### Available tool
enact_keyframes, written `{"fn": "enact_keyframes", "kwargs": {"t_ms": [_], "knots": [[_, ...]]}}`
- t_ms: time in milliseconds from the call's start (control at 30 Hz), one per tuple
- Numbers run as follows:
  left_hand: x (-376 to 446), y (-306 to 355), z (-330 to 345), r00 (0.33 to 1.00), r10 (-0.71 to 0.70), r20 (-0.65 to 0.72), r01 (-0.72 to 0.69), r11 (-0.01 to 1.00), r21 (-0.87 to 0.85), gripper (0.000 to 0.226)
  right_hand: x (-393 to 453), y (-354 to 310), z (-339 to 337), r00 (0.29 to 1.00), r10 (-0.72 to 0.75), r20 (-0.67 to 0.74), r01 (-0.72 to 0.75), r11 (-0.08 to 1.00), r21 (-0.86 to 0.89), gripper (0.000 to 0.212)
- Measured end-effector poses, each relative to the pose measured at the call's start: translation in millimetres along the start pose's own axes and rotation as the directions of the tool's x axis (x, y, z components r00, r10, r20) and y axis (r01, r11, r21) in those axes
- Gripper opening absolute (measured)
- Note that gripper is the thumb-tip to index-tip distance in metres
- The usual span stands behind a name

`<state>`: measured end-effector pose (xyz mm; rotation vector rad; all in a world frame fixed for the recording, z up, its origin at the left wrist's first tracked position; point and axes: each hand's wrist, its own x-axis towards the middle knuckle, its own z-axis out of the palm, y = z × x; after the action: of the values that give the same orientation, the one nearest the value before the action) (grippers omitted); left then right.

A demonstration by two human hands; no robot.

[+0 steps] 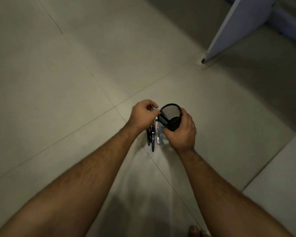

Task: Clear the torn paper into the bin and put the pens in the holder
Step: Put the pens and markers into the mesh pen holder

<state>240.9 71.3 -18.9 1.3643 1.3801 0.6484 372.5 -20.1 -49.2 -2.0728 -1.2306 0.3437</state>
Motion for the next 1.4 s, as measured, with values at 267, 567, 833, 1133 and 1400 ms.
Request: {"fn": "enact_keyframes", "kwargs": {"t_ms": [267,567,833,1133,1400], "knots": [[0.5,-33.5,49.7,0.976,-0.182,-0.121,0.211,0.928,0.306,0.011,-4.2,24.8,-16.0,0.988,0.153,-0.010,-0.154,0.988,-0.016,0.084],[-1.1,-30.2,76.6,0.952,-0.248,-0.178,0.301,0.661,0.688,0.018,-9.9,23.8,-17.4,0.984,0.175,0.042,-0.176,0.984,0.020,0.085],[-1.9,-17.1,49.4,0.936,-0.249,-0.249,0.344,0.795,0.499,0.029,-8.7,18.9,-12.1,0.964,0.267,0.008,-0.267,0.963,0.035,0.090],[-4.6,36.6,15.6,0.968,-0.051,-0.244,0.023,0.993,-0.114,0.009,3.7,-0.4,-5.7,0.955,0.296,0.029,-0.297,0.953,0.065,0.085],[-0.8,16.0,29.0,0.997,-0.009,-0.082,0.007,1.000,-0.030,0.023,8.3,-0.2,-6.1,0.929,0.361,0.076,-0.368,0.891,0.266,0.089]]}}
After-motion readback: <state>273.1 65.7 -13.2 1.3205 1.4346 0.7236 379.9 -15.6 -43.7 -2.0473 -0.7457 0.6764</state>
